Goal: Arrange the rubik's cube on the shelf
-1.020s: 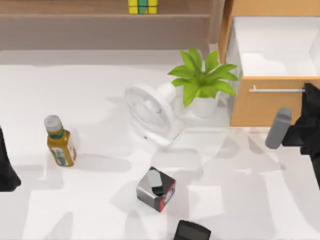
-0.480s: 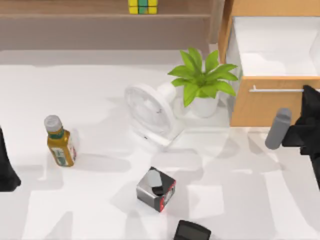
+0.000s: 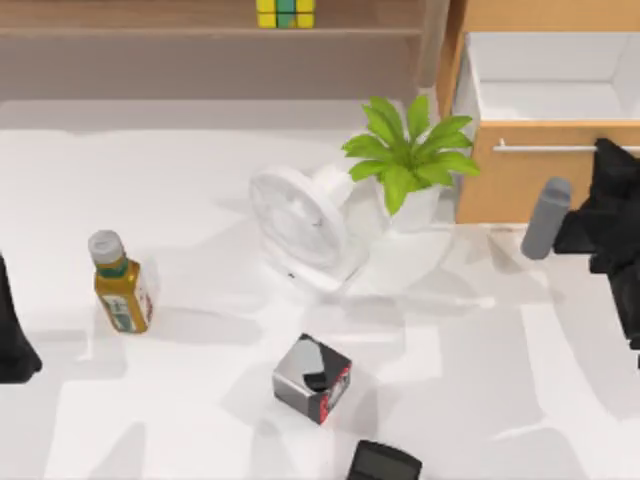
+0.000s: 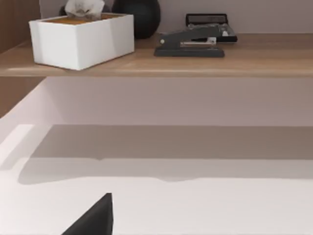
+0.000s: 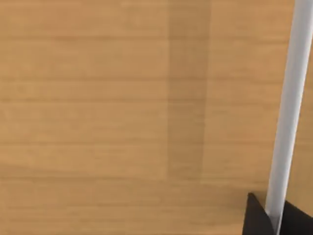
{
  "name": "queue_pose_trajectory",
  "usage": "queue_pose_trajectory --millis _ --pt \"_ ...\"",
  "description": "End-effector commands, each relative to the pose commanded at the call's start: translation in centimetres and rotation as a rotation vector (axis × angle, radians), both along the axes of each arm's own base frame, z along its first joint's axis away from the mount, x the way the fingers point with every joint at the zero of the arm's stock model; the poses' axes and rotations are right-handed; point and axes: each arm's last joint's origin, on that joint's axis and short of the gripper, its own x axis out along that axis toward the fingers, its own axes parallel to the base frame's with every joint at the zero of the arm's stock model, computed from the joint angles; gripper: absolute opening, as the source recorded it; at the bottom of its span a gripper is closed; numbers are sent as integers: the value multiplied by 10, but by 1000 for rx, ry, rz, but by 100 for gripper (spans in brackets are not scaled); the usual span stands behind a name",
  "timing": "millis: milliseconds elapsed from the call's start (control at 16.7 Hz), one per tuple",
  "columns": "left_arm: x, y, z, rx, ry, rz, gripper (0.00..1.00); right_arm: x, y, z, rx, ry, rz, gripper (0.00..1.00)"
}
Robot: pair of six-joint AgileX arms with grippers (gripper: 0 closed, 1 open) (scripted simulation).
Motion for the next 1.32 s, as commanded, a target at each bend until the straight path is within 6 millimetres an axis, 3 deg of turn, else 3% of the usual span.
queue_pose_trajectory --millis 240,600,1140,1320 --pt "0 0 0 0 0 0 100 20 -1 0 0 2 2 0" --pt "0 0 0 0 0 0 100 23 -1 2 4 -4 -1 0" --pt "0 0 0 0 0 0 100 77 -2 -1 0 8 -3 0" --pt "0 0 0 0 0 0 100 83 -1 0 2 5 2 0"
